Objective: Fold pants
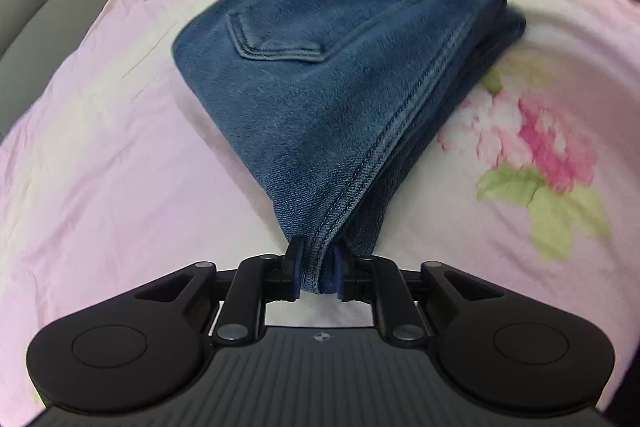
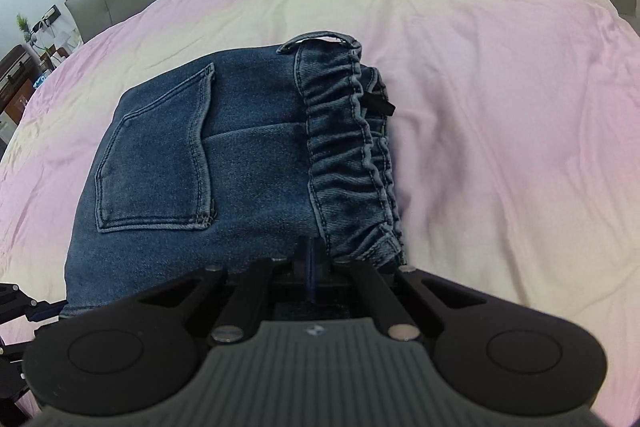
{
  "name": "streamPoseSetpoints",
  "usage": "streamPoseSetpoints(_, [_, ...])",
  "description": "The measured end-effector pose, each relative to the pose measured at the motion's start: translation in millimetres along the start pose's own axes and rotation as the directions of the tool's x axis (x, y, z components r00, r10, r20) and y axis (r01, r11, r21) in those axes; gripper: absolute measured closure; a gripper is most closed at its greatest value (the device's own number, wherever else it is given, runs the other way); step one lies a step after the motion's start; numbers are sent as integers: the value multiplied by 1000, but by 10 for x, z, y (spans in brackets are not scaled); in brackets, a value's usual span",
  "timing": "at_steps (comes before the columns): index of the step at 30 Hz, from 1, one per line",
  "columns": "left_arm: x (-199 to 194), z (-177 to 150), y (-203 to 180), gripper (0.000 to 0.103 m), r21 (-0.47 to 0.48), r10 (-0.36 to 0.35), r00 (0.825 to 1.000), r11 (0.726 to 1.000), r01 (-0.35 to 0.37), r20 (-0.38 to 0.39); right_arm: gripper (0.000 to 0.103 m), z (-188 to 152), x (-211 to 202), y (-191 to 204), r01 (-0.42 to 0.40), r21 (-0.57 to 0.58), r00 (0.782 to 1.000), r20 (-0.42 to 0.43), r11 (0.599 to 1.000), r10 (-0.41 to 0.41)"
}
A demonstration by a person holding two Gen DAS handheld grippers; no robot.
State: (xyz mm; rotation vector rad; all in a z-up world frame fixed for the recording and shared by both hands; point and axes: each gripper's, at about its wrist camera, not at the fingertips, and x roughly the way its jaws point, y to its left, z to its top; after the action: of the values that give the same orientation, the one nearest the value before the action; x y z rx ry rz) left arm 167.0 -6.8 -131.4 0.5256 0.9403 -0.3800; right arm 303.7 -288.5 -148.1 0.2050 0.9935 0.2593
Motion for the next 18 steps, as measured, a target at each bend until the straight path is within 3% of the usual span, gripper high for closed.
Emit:
streamPoseSetpoints(5, [-338, 13, 344, 66, -178, -69, 993, 980, 84, 92, 103, 95, -260, 170, 3, -46, 1000, 7, 999, -2])
streamPoseSetpoints(7, [-448, 40, 468, 63, -247, -82, 989, 963, 111, 123, 81, 123, -390, 185, -1, -41, 1000, 15, 999, 2])
streamPoseSetpoints(8, [-457, 126, 530, 60, -287, -89, 986, 950, 126, 139, 55, 135, -454, 184, 7, -42, 1000, 26, 999, -6])
streamPoseSetpoints(9, [-469, 183, 589, 56, -324, -90, 985, 937, 134, 148, 52, 142, -505, 182, 10, -47, 999, 38, 999, -9])
streamPoseSetpoints(12, [-392, 389, 690, 46, -409, -64, 990, 906, 110, 125, 51, 192, -555, 76, 3, -21, 1000, 17, 1000, -3])
streamPoseSetpoints(15, [-247, 541, 743, 45, -442, -33, 995, 894, 71, 92, 47, 217, -535, -133, -41, 68, 999, -27, 997, 43])
streamPoseSetpoints(18, [-81, 656, 809, 35, -477, -68, 994, 873, 103, 92, 40, 285, -470, -259, -49, 93, 997, -59, 994, 55])
